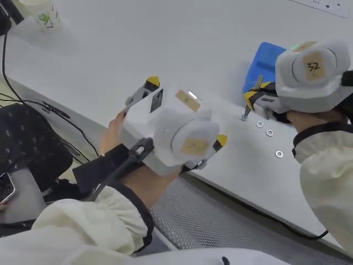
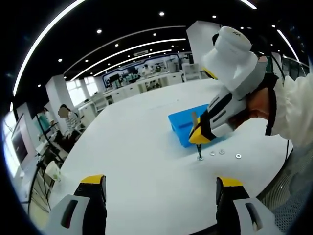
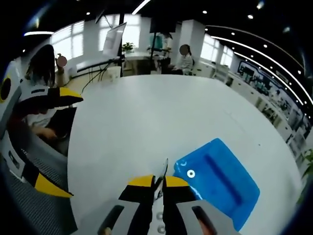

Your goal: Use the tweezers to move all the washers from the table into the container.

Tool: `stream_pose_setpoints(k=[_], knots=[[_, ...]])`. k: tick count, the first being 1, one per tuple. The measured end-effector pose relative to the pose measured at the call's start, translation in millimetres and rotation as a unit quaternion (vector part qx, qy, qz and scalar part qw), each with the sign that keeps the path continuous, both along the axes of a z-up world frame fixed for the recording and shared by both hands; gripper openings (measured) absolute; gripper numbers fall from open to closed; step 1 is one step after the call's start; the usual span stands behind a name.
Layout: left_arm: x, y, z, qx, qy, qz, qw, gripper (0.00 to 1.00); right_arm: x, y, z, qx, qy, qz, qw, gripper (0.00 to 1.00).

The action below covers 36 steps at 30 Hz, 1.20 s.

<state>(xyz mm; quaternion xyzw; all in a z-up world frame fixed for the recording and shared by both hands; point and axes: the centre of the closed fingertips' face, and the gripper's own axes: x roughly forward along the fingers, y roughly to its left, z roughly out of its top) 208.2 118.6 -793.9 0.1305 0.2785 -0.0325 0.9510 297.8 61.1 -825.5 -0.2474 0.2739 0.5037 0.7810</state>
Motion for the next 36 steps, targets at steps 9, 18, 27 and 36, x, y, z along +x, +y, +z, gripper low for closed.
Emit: stream_pose_setpoints(k=[9,18,27,36], knots=[[0.1,-1.1,-0.8,0.0,0.002,-0.003,1.0,0.95,0.0,-7.0,6.3,0.111,-0.015,-0.042,0.9928,0.03],[-0.2,-0.7,-0.8,0.001,0.003,-0.002,1.0,0.95,-0.9,-7.3,7.4,0.126,0.002,-0.053,0.9906,0.02],[-0.3,-4.6,1.8,-0.003,-0.003,-0.01,0.9999,0.95,-1.7,-8.1,8.6,0.118,0.042,-0.06,0.9903,0.01],[-0.6,-4.8,1.1,0.0,-0.002,-0.012,0.9999,0.95,-4.2,-6.9,24.0,0.127,0.069,-0.062,0.9875,0.01]])
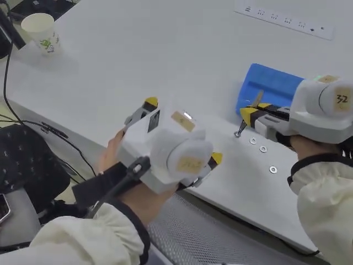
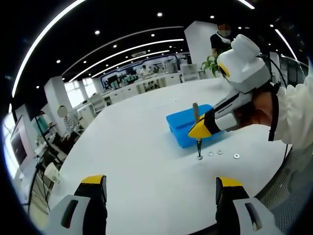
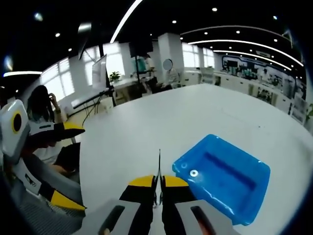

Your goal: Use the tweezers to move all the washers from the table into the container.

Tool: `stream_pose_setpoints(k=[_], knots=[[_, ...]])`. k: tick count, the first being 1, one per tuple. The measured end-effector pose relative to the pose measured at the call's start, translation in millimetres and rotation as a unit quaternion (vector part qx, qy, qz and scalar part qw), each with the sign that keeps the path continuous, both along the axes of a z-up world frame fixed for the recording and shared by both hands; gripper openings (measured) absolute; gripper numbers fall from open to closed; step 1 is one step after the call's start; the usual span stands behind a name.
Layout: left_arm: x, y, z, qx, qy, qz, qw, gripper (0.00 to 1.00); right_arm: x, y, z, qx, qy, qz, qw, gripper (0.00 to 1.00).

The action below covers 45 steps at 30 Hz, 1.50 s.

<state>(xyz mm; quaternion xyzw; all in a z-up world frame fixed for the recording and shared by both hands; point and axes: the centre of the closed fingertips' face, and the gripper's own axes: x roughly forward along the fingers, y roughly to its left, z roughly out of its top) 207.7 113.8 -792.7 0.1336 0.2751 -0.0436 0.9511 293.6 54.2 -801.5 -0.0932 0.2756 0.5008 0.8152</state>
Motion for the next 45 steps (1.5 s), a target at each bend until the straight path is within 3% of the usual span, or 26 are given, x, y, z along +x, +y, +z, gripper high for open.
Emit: stream_pose_setpoints(k=[9,12,14,24,31,40,45], knots=[[-0.6,-1.2,-1.1,0.004,0.003,-0.005,1.0,0.95,3.7,-2.4,23.2,0.007,-0.019,0.004,0.9998,0.0],[-0.5,-0.6,-0.8,0.004,0.003,-0.003,1.0,0.95,12.6,-5.9,35.6,0.017,-0.039,-0.007,0.9991,0.0],[-0.3,0.1,-0.1,0.003,0.001,-0.001,1.0,0.95,18.5,-7.8,41.2,0.026,-0.039,-0.015,0.9988,0.0],[-0.2,0.6,-0.3,0.001,0.001,0.0,1.0,0.95,45.5,-14.8,51.4,0.049,-0.056,-0.058,0.9955,0.01],[-0.7,0.9,-3.2,0.006,0.008,0.0,0.9999,0.95,64.1,-14.8,46.3,0.043,-0.077,-0.078,0.993,0.01],[-0.6,1.3,-3.6,0.005,0.009,0.0,0.9999,0.95,74.7,-12.4,23.3,0.035,-0.069,-0.087,0.9933,0.01],[0.7,6.2,3.5,0.001,-0.009,0.013,0.9999,0.96,81.1,-15.1,11.5,0.033,-0.07,-0.1,0.9919,0.01]])
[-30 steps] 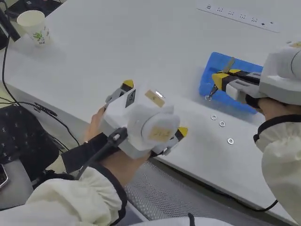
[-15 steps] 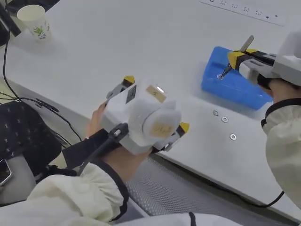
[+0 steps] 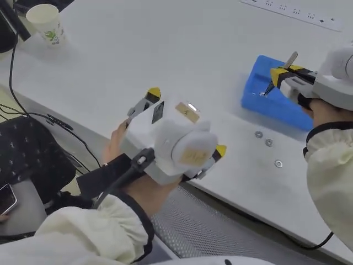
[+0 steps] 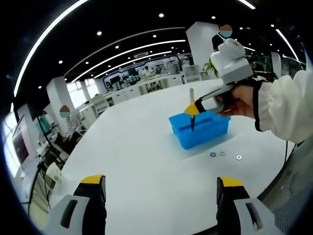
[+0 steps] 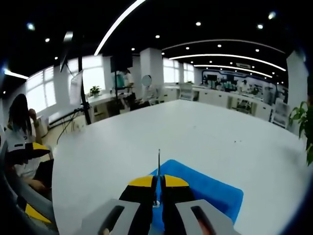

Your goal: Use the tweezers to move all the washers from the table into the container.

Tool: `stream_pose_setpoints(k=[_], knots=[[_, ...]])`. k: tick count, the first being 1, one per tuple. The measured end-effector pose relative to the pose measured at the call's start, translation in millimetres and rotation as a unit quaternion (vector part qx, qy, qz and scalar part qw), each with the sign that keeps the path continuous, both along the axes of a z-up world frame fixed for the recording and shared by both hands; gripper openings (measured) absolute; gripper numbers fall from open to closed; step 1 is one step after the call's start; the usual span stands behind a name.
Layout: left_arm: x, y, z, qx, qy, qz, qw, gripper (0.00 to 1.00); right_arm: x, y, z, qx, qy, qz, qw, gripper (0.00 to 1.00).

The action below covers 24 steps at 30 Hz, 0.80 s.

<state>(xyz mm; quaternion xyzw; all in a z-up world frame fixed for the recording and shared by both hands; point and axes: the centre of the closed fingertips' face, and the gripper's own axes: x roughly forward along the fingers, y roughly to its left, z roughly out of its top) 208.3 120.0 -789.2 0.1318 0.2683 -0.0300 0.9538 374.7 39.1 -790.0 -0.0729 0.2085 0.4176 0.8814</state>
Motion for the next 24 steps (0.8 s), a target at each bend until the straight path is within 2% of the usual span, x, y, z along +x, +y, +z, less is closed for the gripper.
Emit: stream_pose_setpoints(k=[4,10,14,19,24], knots=[[-0.3,-1.3,-3.0,0.004,0.007,-0.003,1.0,0.96,1.7,-1.3,-8.3,0.005,0.016,-0.005,0.9998,0.01],[-0.5,-1.2,-4.0,0.005,0.01,-0.003,0.9999,0.95,3.6,-3.3,-14.8,-0.003,0.012,-0.008,0.9999,0.01],[-0.4,-0.5,-4.1,0.005,0.01,-0.001,0.9999,0.95,4.1,-2.1,-16.9,-0.014,-0.003,-0.003,0.9999,0.02],[-0.8,-0.1,-4.7,0.006,0.012,0.0,0.9999,0.94,0.8,-2.3,-23.1,-0.018,-0.001,0.001,0.9998,0.02],[-1.0,-0.4,-5.6,0.006,0.015,0.0,0.9999,0.94,0.5,-2.1,-21.4,-0.014,-0.004,0.001,0.9999,0.02]])
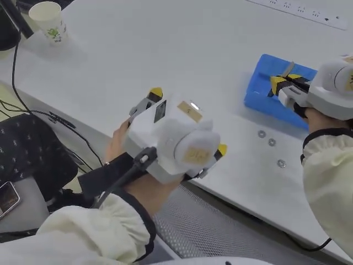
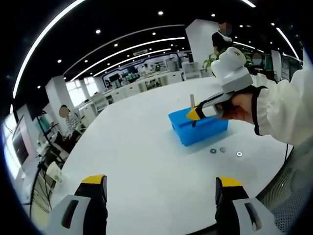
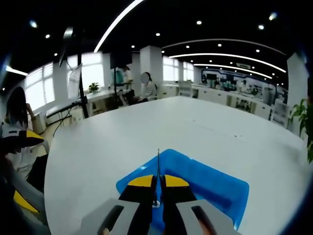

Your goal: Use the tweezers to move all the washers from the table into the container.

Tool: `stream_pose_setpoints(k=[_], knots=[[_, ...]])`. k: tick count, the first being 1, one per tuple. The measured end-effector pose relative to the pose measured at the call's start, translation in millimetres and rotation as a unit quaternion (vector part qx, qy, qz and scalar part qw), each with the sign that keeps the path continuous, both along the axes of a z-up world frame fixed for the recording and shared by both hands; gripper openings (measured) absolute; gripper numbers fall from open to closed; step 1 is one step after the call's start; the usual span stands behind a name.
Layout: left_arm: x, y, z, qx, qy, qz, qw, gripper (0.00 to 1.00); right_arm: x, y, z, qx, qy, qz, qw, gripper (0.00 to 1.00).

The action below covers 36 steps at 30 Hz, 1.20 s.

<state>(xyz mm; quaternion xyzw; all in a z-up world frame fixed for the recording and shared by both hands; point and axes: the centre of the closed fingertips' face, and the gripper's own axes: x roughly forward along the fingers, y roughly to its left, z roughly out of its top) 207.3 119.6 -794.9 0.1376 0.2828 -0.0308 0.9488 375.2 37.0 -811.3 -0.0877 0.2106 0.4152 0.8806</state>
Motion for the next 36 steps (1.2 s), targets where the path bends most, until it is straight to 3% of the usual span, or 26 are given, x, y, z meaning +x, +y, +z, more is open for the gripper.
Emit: stream_pose_setpoints(k=[9,19,22,30,36], knots=[[0.1,-0.1,0.2,0.0,0.0,-0.001,1.0,0.94,0.7,-4.2,3.9,0.003,0.006,-0.008,0.9999,0.03],[-0.4,-0.1,0.5,-0.001,0.0,0.0,1.0,0.94,-6.7,-9.0,33.6,0.033,-0.007,-0.008,0.9994,0.03],[0.5,-2.9,3.5,-0.007,-0.008,-0.005,0.9999,0.95,-13.1,-9.1,43.4,0.042,-0.014,0.0,0.999,0.03],[0.6,-2.7,3.6,-0.009,-0.009,-0.005,0.9999,0.95,-31.4,-9.9,66.1,0.063,-0.025,0.017,0.9976,0.03],[0.4,-3.3,2.6,-0.007,-0.006,-0.006,0.9999,0.95,-49.9,-11.5,67.8,0.057,-0.033,0.029,0.9974,0.03]])
